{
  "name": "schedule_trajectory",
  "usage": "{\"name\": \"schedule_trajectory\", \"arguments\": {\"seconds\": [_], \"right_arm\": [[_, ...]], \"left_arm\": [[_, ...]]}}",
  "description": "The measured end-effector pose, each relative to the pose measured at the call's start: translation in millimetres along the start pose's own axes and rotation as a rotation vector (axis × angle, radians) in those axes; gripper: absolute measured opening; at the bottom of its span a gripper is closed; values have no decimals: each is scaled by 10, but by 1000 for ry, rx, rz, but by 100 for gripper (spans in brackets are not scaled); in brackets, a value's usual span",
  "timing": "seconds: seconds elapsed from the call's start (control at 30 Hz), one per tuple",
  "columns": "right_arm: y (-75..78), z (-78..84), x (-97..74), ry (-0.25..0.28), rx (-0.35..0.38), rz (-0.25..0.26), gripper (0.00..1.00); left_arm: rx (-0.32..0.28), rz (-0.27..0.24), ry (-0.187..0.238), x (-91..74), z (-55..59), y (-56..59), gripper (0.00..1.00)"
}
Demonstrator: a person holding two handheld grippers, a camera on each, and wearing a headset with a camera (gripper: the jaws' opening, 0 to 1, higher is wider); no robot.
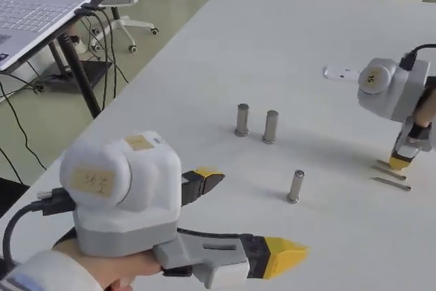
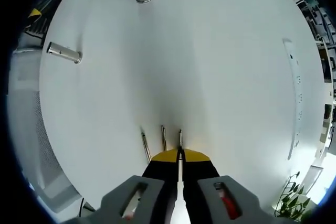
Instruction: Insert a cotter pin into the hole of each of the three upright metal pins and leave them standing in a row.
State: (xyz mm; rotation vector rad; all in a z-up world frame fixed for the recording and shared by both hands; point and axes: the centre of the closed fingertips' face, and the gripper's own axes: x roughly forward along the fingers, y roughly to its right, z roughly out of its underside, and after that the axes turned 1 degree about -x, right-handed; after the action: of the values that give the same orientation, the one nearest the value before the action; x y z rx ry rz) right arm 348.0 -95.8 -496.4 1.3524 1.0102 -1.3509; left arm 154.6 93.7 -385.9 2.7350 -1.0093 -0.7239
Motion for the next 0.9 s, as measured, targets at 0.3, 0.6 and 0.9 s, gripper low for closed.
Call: {"name": "schedule_trajectory", "arguments": {"seconds": [0.3, 0.6, 0.9], "right_arm": [[-5, -40, -129, 67, -64, 39, 0], [-25, -72, -448, 218, -49, 72, 0], [-140, -48, -743, 340, -65, 123, 0]], "left_arm": [[0, 5, 16, 94, -92, 71, 82], [6, 26, 11, 151, -66, 190, 79], [-3, 12, 23, 167, -63, 179, 78]]}}
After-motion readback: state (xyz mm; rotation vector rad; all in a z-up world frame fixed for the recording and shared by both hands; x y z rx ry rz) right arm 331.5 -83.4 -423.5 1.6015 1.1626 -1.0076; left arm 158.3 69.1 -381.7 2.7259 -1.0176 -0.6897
